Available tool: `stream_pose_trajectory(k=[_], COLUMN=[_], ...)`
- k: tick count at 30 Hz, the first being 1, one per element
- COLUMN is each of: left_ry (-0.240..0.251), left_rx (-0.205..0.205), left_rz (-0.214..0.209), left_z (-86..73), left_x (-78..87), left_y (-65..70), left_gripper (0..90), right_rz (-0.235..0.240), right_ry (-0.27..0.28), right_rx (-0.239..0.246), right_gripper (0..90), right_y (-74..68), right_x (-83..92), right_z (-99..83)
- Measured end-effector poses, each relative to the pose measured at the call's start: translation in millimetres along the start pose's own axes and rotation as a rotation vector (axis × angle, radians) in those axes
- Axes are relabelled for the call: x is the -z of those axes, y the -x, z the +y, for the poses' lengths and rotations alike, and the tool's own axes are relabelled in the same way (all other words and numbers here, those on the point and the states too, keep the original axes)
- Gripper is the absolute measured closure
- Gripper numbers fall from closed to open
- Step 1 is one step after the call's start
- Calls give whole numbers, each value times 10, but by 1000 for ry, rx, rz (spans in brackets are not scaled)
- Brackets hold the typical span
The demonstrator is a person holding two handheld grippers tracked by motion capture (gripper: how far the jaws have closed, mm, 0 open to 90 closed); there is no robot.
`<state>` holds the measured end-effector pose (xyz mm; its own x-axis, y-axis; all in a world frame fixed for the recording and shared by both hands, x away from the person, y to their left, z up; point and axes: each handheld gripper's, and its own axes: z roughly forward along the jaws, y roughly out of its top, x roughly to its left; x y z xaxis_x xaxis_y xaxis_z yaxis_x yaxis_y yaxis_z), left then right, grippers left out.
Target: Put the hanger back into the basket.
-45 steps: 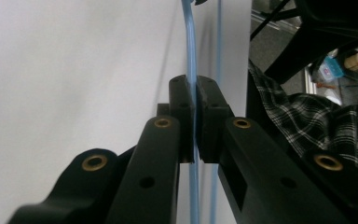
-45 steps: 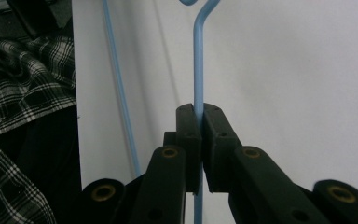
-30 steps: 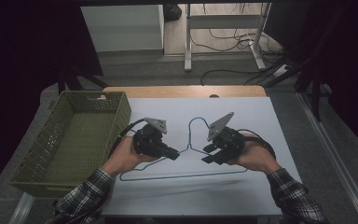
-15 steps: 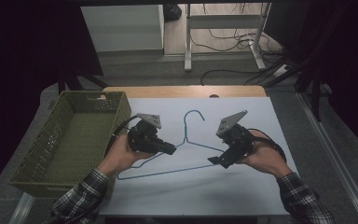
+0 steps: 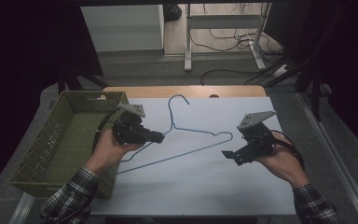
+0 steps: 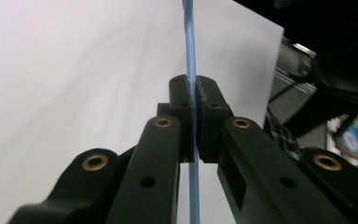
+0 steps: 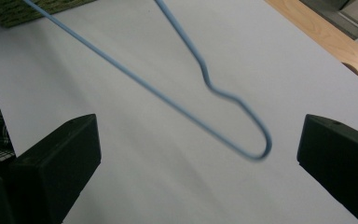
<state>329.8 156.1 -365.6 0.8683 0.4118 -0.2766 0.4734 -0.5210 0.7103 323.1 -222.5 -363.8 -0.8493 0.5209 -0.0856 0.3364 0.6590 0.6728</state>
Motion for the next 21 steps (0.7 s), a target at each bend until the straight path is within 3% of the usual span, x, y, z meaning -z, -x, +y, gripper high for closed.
stream_pose_trajectory(k=[6, 7, 10, 15, 21], left_ry=[50, 61, 70, 110, 119], left_rx=[36, 44, 51, 88, 127], left_rz=[38, 65, 84, 166, 207], left_z=[-6, -9, -15, -76, -184], left_x=[225, 311, 408, 627, 768], left_y=[-47, -65, -81, -131, -212], left_gripper=[875, 874, 875, 875, 874], right_rz=[-8, -10, -12, -13, -11], right_ry=[17, 21, 27, 48, 62], right_rx=[-37, -50, -56, -76, -93], right_gripper=[0, 0, 0, 0, 0], right_y=[13, 13, 6, -37, -97], right_x=[63, 72, 82, 95, 81], right_z=[-98, -132, -168, -223, -266])
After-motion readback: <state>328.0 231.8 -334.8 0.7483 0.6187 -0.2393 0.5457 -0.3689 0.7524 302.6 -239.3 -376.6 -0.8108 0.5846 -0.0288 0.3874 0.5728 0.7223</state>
